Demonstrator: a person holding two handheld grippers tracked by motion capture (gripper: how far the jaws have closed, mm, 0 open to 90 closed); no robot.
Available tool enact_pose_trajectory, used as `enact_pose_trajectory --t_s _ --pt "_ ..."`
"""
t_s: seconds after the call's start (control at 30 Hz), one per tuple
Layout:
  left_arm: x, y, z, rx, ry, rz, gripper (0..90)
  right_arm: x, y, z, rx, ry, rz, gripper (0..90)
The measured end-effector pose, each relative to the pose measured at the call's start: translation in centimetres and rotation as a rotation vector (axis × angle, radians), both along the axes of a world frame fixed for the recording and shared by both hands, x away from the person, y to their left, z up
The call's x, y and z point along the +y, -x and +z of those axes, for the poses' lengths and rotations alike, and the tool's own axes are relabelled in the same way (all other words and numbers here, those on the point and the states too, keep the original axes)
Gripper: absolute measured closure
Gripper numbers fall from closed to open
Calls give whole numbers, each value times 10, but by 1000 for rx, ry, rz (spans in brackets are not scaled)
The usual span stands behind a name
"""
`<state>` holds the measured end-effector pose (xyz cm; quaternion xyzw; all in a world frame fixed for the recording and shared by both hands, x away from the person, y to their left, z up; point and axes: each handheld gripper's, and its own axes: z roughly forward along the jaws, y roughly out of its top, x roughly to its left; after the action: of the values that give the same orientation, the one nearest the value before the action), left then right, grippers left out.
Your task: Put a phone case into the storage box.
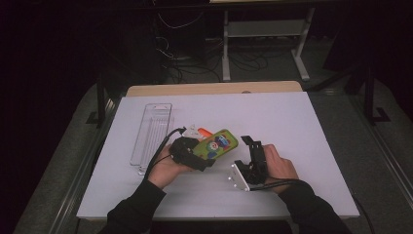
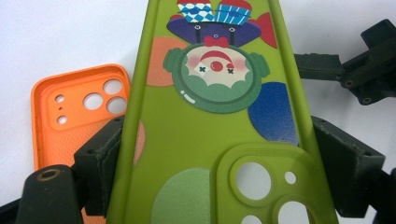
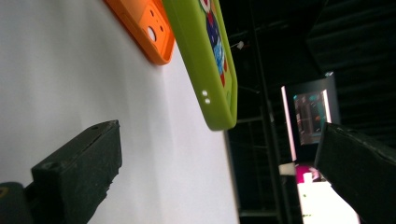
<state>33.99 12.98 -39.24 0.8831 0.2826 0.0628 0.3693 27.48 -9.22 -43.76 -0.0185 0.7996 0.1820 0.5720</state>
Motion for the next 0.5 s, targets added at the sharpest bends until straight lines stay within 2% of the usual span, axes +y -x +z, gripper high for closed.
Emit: enact_pose_trajectory --t_s 0.07,0.1,0.2,0.27,0.3,0.4,0.43,0.5 --pt "1 0 1 -1 -11 -11 158 1 0 -1 -7 -2 11 0" --pt "1 0 1 2 -5 -16 158 3 1 0 -33 28 24 0" --pt "1 0 1 8 0 -17 158 7 0 -2 -49 52 34 0" --pt "1 0 2 5 -2 -26 158 9 0 -4 -71 51 39 3" --pt "-1 2 2 0 24 -22 158 10 0 -4 -76 55 36 4" --pt "0 1 3 -4 19 -30 158 12 -1 -5 -92 56 33 18" --pt "-1 2 3 -4 31 -26 158 14 -2 -4 -122 78 45 25" --pt "0 2 3 -5 27 -29 158 15 -2 -6 -147 93 51 36"
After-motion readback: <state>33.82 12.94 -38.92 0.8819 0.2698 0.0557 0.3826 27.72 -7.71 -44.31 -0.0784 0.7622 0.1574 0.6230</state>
